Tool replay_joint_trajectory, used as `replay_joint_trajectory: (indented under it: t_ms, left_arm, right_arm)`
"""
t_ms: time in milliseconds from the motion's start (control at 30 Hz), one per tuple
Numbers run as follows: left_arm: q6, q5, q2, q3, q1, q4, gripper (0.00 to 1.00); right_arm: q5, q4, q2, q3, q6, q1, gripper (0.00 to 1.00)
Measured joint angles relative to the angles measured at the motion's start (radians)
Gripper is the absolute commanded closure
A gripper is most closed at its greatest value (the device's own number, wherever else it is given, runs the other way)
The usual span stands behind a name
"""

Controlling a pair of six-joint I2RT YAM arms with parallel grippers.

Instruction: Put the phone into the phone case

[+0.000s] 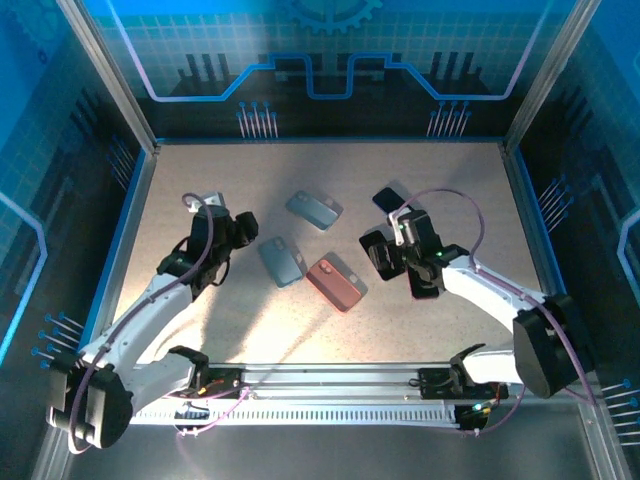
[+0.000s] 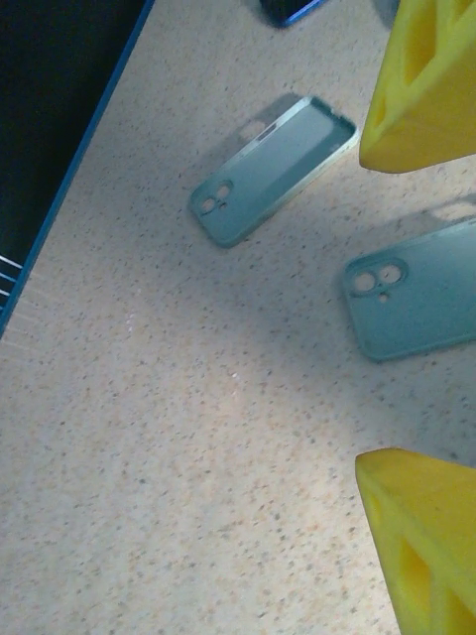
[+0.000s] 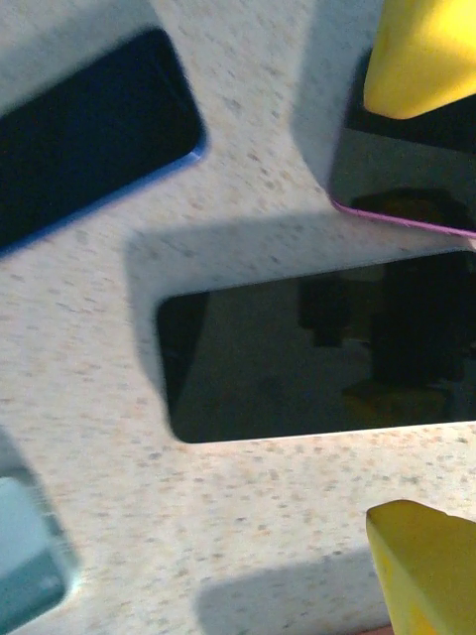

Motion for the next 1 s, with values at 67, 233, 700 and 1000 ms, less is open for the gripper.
replay_joint_trajectory:
  t_ms: [67, 233, 700, 1000]
  left_arm:
    - [-0.024, 0.018, -0.013, -0.001, -0.001, -0.015, 0.26]
    - [-0.037, 0.052, -0.012, -0.001, -0.001, -0.041, 0.26]
    - [-0.037, 0.07, 0.012, -0.001, -0.001, -0.078, 0.25]
    - [-0.037, 0.074, 0.018, -0.001, -0.002, -0.078, 0.25]
  right_arm:
    - [-0.015, -0.031, 0.047, 0.023, 0.009, 0.0, 0.0]
    - [-0.065, -0.061, 0.159, 0.096, 0.027, 0.0, 0.0]
    - [-0.11, -0.068, 0.307, 0.161, 0.083, 0.0, 0.0]
    - [-0.11, -0.071, 0.343, 0.161, 0.111, 0.0, 0.0]
